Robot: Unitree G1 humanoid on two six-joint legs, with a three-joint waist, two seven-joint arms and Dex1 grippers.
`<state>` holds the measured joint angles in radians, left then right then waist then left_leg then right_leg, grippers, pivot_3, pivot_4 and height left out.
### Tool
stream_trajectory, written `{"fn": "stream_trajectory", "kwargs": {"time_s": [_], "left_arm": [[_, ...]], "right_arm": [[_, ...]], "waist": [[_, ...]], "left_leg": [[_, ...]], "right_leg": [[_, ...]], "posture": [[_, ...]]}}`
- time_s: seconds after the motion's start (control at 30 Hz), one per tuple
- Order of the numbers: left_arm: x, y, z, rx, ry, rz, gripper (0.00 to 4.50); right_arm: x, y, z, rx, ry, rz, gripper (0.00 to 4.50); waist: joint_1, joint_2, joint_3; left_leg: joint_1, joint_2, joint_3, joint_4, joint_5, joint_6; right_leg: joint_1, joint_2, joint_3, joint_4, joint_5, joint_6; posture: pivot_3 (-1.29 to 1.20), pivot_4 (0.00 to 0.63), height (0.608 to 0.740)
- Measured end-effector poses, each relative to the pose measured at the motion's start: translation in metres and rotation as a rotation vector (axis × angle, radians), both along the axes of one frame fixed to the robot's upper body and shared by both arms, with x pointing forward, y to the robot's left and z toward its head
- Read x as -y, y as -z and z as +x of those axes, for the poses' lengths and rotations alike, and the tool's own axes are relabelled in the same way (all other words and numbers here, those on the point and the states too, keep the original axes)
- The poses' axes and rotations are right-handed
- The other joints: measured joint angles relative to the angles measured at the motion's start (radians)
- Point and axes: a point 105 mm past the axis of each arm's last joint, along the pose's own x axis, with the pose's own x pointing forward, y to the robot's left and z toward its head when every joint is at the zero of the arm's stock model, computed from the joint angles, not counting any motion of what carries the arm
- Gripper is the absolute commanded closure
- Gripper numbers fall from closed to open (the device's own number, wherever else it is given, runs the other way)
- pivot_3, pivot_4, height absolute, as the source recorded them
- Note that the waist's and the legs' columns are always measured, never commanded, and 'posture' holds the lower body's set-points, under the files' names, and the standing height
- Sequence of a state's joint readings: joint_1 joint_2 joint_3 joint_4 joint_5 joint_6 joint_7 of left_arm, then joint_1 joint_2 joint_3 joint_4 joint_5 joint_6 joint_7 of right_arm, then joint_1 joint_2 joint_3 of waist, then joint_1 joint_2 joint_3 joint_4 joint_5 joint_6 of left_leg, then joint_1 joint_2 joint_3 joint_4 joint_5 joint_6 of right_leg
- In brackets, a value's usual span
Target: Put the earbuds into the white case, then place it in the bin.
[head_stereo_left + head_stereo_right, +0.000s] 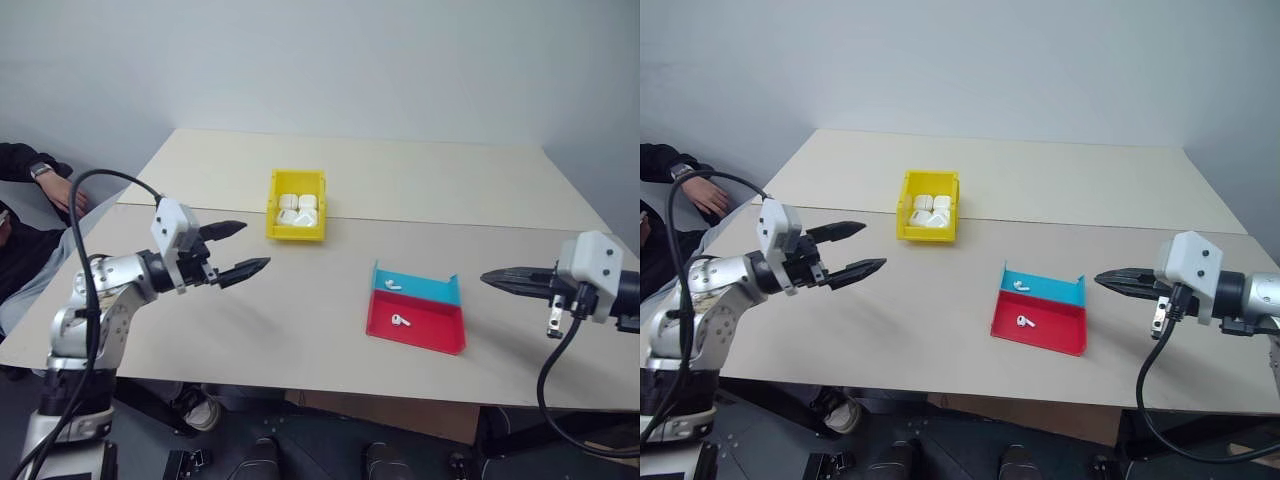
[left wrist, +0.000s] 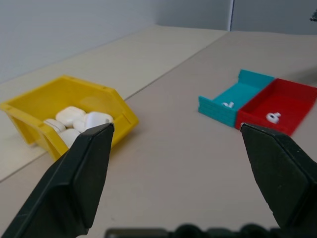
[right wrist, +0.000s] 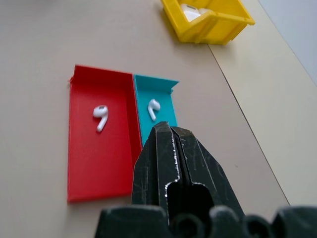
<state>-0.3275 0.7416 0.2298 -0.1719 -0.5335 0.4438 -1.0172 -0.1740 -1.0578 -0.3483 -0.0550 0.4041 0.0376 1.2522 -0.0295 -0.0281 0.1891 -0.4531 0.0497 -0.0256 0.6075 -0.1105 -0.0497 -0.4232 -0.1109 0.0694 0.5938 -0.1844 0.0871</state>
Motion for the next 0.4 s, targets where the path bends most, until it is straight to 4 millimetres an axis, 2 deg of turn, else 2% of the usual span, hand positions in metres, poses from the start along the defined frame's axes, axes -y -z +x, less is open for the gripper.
{"fn": "stream_trajectory", "kwargs": {"time_s": [0.1,0.4], "left_arm": [[-0.016,0.010,-0.016,-0.062,-0.041,0.018,0.08],[-0.017,-0.006,-0.033,-0.012,-0.076,0.006,0.08]], "right_arm": [[0.016,0.003,-0.003,0.002,0.031,-0.024,4.50],[0.020,0.010,-0.008,-0.029,-0.005,-0.054,4.50]], "waist": [[-0.014,0.000,0.000],[-0.022,0.000,0.000]], "left_leg": [[0.001,0.000,0.001,0.000,0.000,0.000],[0.001,0.000,0.001,0.001,0.000,0.000]], "right_leg": [[0.000,-0.001,0.000,0.000,0.000,0.000],[-0.002,-0.002,0.000,-0.001,0.000,-0.001]], "posture": [[0.00,0.150,0.740],[0.00,0.150,0.740]]}}
